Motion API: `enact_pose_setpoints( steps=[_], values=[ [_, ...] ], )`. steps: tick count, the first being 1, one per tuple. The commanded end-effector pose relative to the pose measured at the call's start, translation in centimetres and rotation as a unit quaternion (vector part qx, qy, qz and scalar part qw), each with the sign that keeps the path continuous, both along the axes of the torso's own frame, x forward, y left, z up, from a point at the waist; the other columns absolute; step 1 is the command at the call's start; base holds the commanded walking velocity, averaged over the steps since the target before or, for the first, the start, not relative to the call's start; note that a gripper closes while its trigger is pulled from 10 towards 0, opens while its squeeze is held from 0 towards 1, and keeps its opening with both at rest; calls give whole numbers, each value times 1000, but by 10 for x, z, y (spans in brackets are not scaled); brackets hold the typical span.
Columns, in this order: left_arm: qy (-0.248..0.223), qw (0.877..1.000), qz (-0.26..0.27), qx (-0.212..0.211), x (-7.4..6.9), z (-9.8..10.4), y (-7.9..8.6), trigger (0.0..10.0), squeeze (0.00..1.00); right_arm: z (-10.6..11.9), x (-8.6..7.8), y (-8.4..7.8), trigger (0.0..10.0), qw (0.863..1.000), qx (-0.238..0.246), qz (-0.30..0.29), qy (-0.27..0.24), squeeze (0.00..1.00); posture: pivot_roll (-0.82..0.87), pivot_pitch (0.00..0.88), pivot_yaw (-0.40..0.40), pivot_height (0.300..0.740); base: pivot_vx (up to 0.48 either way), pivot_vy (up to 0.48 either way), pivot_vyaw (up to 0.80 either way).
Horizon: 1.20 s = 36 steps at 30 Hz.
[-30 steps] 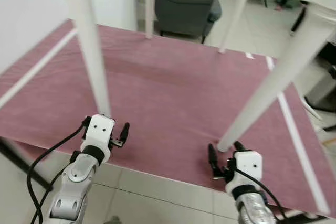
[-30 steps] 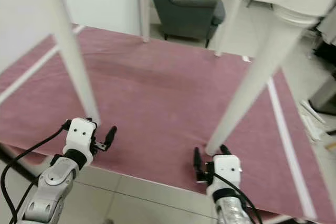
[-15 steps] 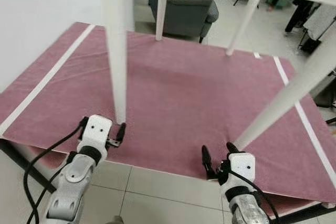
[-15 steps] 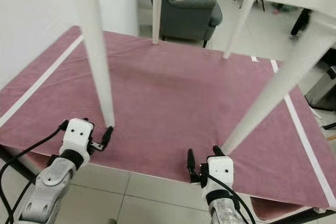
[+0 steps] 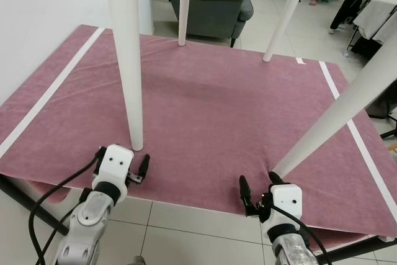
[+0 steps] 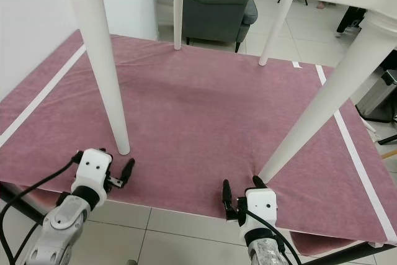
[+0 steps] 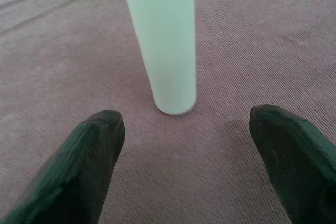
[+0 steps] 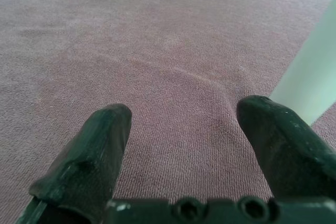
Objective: Building children table
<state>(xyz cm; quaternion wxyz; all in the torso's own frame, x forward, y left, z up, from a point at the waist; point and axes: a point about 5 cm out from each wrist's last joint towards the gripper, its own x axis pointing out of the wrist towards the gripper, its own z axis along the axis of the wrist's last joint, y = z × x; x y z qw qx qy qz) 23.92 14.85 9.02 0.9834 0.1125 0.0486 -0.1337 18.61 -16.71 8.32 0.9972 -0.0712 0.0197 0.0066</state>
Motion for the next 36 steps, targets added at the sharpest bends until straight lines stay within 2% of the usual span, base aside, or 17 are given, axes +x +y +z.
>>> enact_pose_setpoints(
  steps=[1, 6, 10, 24, 31, 36],
  values=[
    [3, 1000, -1, 8, -2, -2, -1, 10000, 0, -4, 0, -1, 10000, 1000, -9, 6, 5, 0, 101, 0, -23, 740, 0, 0, 0],
    [-10, 1000, -6, 22, -2, -2, -8, 10000, 0, 1, 13, 11, 10000, 998, -41, 45, -21, 0, 103, 0, -21, 740, 0, 0, 0],
    [-18, 999, -6, 26, 0, 0, -9, 10000, 0, 5, 17, 16, 10000, 997, -43, 56, -31, 0, 106, 0, -23, 740, 0, 0, 0],
    [-24, 999, -5, 36, 2, 0, -8, 10000, 0, 0, 16, 20, 10000, 997, -41, 61, -28, 0, 111, 0, -23, 740, 0, 0, 0],
    [-32, 999, -5, 42, 4, 0, -9, 10000, 0, -1, 19, 19, 10000, 997, -40, 57, -30, 0, 114, 0, -24, 740, 0, -480, 0],
    [-30, 999, -4, 39, 4, 0, -9, 10000, 0, -1, 18, 20, 10000, 997, -39, 61, -28, 0, 115, 0, -26, 740, 0, -120, 0]
  ],
)
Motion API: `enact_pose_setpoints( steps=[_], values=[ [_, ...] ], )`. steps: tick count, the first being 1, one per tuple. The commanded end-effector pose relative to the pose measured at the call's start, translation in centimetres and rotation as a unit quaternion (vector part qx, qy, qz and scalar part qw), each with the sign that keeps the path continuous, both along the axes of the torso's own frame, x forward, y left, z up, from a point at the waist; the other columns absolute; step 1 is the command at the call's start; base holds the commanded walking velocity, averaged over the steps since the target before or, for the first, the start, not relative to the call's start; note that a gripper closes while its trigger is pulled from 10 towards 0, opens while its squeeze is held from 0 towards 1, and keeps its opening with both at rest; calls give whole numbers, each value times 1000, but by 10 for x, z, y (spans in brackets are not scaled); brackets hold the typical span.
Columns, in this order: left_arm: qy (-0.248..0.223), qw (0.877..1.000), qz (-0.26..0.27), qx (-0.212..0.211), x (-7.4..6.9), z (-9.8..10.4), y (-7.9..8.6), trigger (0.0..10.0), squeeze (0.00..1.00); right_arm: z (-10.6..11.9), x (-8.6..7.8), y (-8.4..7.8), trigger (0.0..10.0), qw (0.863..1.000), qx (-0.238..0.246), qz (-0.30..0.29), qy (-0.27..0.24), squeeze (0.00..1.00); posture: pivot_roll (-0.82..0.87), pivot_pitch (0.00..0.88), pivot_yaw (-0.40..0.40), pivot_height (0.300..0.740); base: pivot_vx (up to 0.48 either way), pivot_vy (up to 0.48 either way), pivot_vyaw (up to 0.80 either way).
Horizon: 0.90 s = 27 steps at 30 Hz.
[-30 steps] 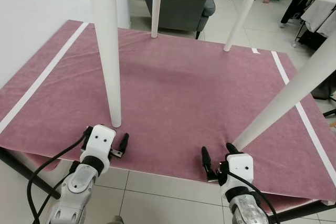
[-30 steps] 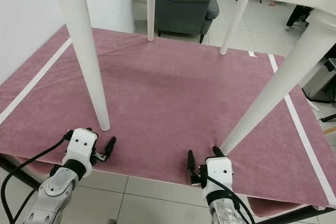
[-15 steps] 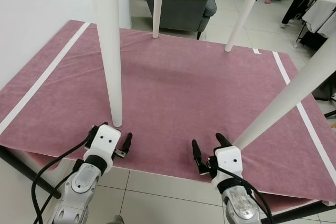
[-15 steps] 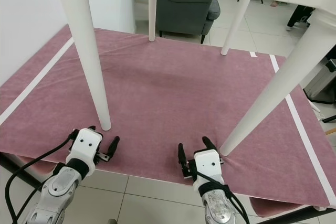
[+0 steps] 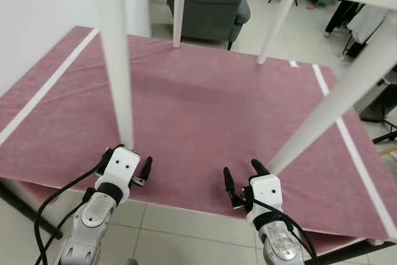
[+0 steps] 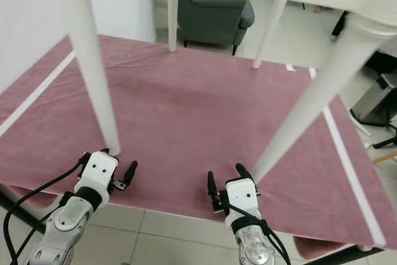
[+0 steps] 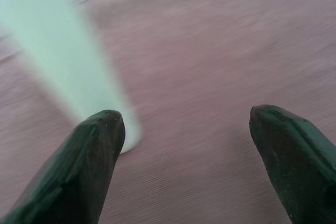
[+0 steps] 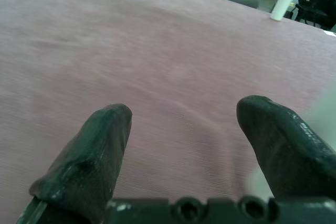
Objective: Building children table
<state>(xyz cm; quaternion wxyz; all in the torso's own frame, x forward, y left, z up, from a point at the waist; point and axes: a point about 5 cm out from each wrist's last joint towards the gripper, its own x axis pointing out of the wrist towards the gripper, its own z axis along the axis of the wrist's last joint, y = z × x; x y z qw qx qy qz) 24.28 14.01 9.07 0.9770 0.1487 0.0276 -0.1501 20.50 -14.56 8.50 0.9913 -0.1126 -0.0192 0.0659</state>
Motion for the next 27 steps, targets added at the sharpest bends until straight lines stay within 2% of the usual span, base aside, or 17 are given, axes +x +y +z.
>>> enact_pose_setpoints(
  steps=[1, 16, 21, 27],
  values=[
    [-7, 1000, 18, 4, 1, -1, -1, 10000, 0, -4, -1, -1, 10000, 1000, 1, 2, 7, 0, 115, 0, -28, 740, 0, 0, 0],
    [3, 1000, 24, 2, 2, -6, 2, 10000, 0, -10, -4, 2, 10000, 1000, 2, 19, 21, 0, 111, 0, -23, 740, 0, 0, 0],
    [15, 1000, 27, -2, -1, -17, 6, 10000, 0, -26, -4, -5, 10000, 999, 3, -13, 44, 0, 107, 0, -21, 740, 0, 0, 0],
    [9, 1000, 27, -5, -2, -16, 6, 10000, 0, -25, -3, -8, 10000, 999, 6, -26, 39, 0, 106, 0, -20, 740, 0, 0, 0]
  ],
)
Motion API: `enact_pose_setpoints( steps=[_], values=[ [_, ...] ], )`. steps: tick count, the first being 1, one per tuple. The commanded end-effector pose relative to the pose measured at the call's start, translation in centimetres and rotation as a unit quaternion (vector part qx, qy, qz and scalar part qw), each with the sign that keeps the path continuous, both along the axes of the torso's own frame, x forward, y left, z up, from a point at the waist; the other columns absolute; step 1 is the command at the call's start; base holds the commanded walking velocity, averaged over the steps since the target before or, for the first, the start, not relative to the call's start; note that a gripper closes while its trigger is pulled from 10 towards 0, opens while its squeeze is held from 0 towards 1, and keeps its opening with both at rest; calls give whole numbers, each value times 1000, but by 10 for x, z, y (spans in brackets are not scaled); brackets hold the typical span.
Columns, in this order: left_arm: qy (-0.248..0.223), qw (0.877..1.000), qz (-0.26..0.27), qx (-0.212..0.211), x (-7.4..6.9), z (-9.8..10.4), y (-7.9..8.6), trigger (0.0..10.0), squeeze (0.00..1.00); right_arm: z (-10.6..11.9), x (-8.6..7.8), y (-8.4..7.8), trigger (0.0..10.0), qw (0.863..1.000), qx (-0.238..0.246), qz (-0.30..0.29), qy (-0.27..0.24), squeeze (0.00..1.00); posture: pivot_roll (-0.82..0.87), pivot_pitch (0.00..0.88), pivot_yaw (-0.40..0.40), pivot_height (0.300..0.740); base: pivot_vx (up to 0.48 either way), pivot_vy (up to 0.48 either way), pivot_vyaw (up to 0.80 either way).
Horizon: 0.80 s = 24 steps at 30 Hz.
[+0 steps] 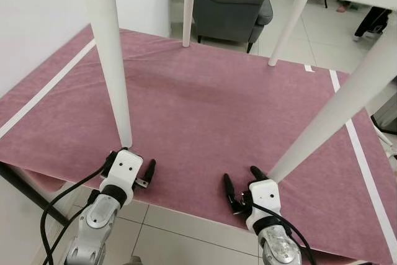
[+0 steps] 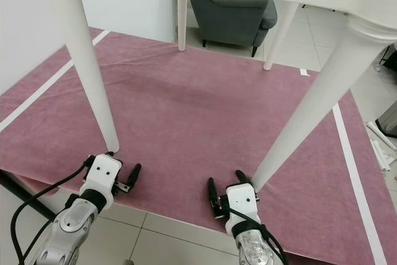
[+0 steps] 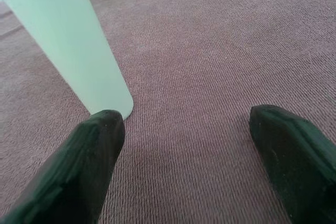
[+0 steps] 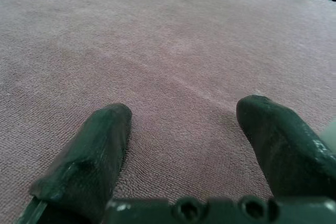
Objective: Building children table
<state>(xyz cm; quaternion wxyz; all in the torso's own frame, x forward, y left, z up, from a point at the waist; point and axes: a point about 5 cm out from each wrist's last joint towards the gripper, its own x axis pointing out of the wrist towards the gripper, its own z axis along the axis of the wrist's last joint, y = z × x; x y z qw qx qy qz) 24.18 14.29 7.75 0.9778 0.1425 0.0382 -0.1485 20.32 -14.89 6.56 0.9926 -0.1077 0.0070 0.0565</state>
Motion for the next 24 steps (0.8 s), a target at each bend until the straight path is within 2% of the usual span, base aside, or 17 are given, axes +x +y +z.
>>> enact_pose_setpoints(
  steps=[1, 5, 14, 15, 16, 17, 24],
  values=[
    [-10, 1000, 24, -2, -1, 1, 2, 10000, 0, -1, 1, -6, 10000, 1000, 8, -21, 4, 0, 106, 0, -19, 740, 0, 0, 0],
    [-28, 999, 28, -10, -1, 13, 6, 10000, 0, 9, 3, -7, 10000, 999, 25, -36, -15, 0, 108, 0, -18, 740, 0, 0, 0],
    [-16, 998, 41, -42, -1, 14, 9, 10000, 0, 9, 2, -10, 10000, 999, 29, -42, -14, 0, 113, 0, -25, 740, 0, 0, 0],
    [-9, 997, 46, -66, 1, 13, 7, 10000, 0, 9, 3, -10, 10000, 998, 37, -45, -15, 0, 112, 0, -27, 740, 0, 0, 0],
    [-9, 997, 46, -66, 1, 13, 7, 10000, 0, 9, 3, -10, 10000, 998, 37, -45, -15, 0, 112, 0, -27, 740, 0, 0, 0],
    [-6, 994, 53, -97, 6, 16, 5, 10000, 0, 11, 8, -9, 10000, 997, 61, -50, -20, 0, 112, 0, -29, 740, 0, 0, 0],
    [-14, 994, 53, -98, 11, 20, 7, 10000, 0, 13, 10, -4, 10000, 995, 87, -34, -16, 0, 113, 0, -32, 740, 0, 0, 0]
  ],
)
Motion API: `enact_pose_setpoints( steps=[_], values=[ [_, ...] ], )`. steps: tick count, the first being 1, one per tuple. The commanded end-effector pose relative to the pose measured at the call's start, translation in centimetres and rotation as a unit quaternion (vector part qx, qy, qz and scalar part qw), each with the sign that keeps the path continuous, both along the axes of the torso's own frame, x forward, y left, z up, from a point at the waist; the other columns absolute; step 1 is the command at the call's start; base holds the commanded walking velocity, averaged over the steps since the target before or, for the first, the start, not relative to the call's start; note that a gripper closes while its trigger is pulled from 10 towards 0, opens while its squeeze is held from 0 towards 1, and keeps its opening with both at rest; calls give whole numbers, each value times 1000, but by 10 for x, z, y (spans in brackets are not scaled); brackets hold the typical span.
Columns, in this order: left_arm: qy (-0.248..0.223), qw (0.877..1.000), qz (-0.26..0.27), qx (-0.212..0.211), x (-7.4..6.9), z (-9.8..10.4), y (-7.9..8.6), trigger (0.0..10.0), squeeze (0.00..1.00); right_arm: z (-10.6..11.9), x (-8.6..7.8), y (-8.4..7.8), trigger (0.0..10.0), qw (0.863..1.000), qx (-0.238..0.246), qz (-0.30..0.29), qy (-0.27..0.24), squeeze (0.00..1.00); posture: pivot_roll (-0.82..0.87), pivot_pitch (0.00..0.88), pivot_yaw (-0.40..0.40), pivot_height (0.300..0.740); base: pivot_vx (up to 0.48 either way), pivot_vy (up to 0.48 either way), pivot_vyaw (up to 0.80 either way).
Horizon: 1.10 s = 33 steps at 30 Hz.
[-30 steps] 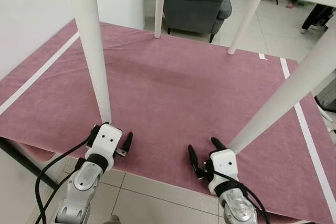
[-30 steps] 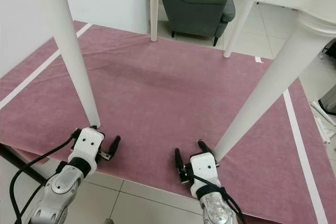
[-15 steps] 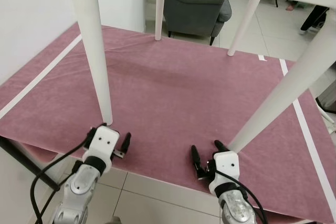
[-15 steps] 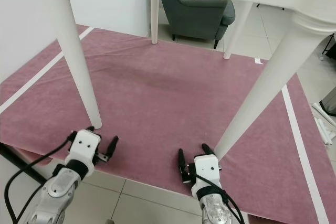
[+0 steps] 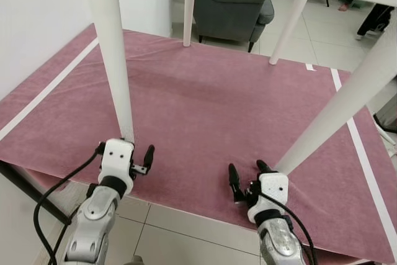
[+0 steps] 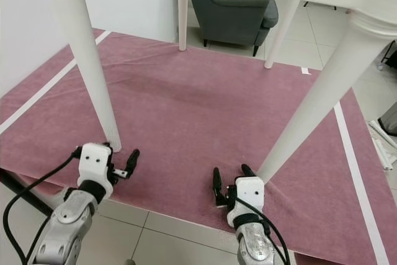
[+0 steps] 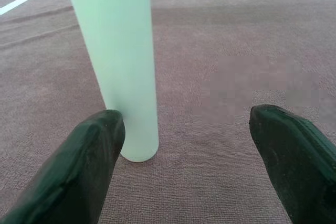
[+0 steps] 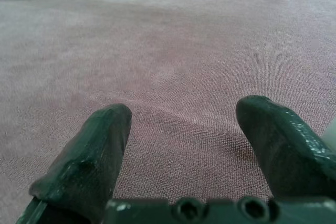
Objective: Building children table
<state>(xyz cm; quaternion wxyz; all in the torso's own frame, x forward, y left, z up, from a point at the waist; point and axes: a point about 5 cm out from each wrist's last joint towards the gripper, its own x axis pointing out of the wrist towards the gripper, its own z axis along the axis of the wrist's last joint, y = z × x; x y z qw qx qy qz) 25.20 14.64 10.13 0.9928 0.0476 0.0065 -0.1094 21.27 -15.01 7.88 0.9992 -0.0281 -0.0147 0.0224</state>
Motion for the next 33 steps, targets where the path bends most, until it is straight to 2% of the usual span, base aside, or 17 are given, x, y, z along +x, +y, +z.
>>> enact_pose_setpoints(
  steps=[1, 4, 5, 12, 13, 19, 20, 25, 33],
  values=[
    [8, 1000, 10, 5, 1, -3, 4, 10000, 0, 0, 0, 3, 10000, 1000, 19, 20, 9, 0, 115, 0, -31, 740, 0, 0, 0],
    [6, 1000, 8, 9, 2, -2, 4, 10000, 0, 1, 0, 7, 10000, 999, 27, 34, 11, 0, 116, 0, -31, 740, 0, 0, 0],
    [5, 1000, 2, 12, 0, 0, 3, 10000, 0, 6, -2, 18, 10000, 995, 64, 71, 15, 0, 123, 0, -32, 740, 0, 0, 0],
    [3, 1000, 0, 9, -2, 3, 2, 10000, 0, 15, 0, 22, 10000, 993, 87, 79, 9, 0, 125, 0, -33, 740, 0, 0, 0],
    [0, 1000, 0, 6, -4, 8, 3, 10000, 0, 25, 2, 19, 10000, 995, 70, 72, -11, 0, 131, 0, -39, 740, 0, 0, 0],
    [-7, 1000, 0, 5, -6, 15, 6, 10000, 0, 36, 0, 15, 10000, 996, 49, 72, -29, 0, 136, 0, -47, 740, 0, 0, 0],
    [-13, 1000, -7, 15, -12, 21, 12, 10000, 0, 40, -10, 8, 10000, 996, 36, 80, -26, 0, 140, 0, -54, 740, 0, 0, 0],
    [-14, 999, -31, 34, -17, 24, 16, 10000, 0, 40, -21, -1, 10000, 995, 20, 101, -7, 0, 142, 0, -55, 740, 0, 0, 0],
    [-13, 997, -54, 50, -15, 27, 18, 10000, 0, 40, -25, -11, 10000, 993, -2, 119, 8, 0, 135, 0, -53, 740, 0, 0, 0]
  ],
)
